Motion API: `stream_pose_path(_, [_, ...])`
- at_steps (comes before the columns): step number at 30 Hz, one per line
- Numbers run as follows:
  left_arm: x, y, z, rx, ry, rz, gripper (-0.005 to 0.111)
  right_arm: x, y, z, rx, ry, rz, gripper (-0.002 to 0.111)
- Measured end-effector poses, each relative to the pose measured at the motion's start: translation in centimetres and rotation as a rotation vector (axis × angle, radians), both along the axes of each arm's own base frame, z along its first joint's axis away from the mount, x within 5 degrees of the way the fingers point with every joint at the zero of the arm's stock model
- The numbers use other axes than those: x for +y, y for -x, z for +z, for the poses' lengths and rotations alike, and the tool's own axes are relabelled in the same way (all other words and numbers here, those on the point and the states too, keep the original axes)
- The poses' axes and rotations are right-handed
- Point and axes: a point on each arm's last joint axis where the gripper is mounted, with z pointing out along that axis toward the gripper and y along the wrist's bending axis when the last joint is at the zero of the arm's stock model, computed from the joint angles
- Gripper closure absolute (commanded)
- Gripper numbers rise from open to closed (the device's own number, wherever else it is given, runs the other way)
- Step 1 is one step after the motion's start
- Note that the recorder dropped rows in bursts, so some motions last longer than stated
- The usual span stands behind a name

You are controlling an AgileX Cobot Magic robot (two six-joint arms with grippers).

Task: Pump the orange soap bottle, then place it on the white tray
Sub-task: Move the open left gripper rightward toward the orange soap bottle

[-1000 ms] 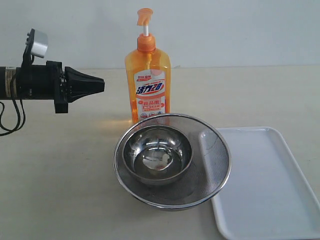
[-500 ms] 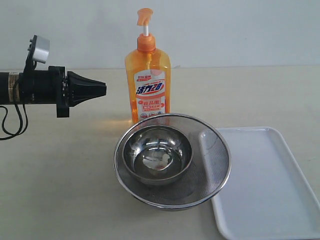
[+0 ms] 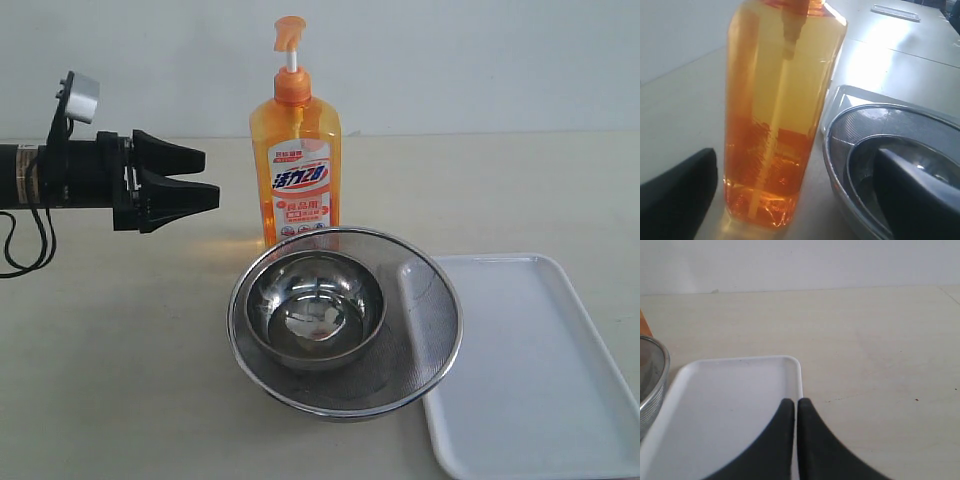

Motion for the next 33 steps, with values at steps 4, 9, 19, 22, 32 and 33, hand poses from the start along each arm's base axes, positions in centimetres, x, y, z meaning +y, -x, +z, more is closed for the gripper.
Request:
stream_pose_path(4, [0.0, -0.2, 0.2, 0.001, 0.023, 0.026, 0.020, 0.0, 0.0, 0.0, 0.000, 0.000, 0.000, 0.108])
stream_pose_path(9, [-0.5, -0.6, 0.6, -0.004, 0.073, 0.069, 0.010, 0.0, 0.0, 0.0, 0.000, 0.000, 0.000, 0.108])
stream_pose_path(19, [-1.8, -0.7, 0.6, -0.001, 0.062, 0.065, 0.005, 0.0, 0.0, 0.0, 0.000, 0.000, 0.000, 0.108])
stream_pose_path(22, [-1.8, -0.7, 0.6, -0.001, 0.062, 0.065, 0.005, 0.0, 0.0, 0.0, 0.000, 0.000, 0.000, 0.108])
stream_pose_path(32, [-2.0, -1.1, 0.9, -0.069, 0.076, 0.093, 0.005, 0.0, 0.0, 0.0, 0.000, 0.000, 0.000, 0.108])
stream_pose_path(33, [-2.1, -1.0, 0.9, -0.076, 0.072, 0.091, 0.005, 0.0, 0.0, 0.0, 0.000, 0.000, 0.000, 0.108])
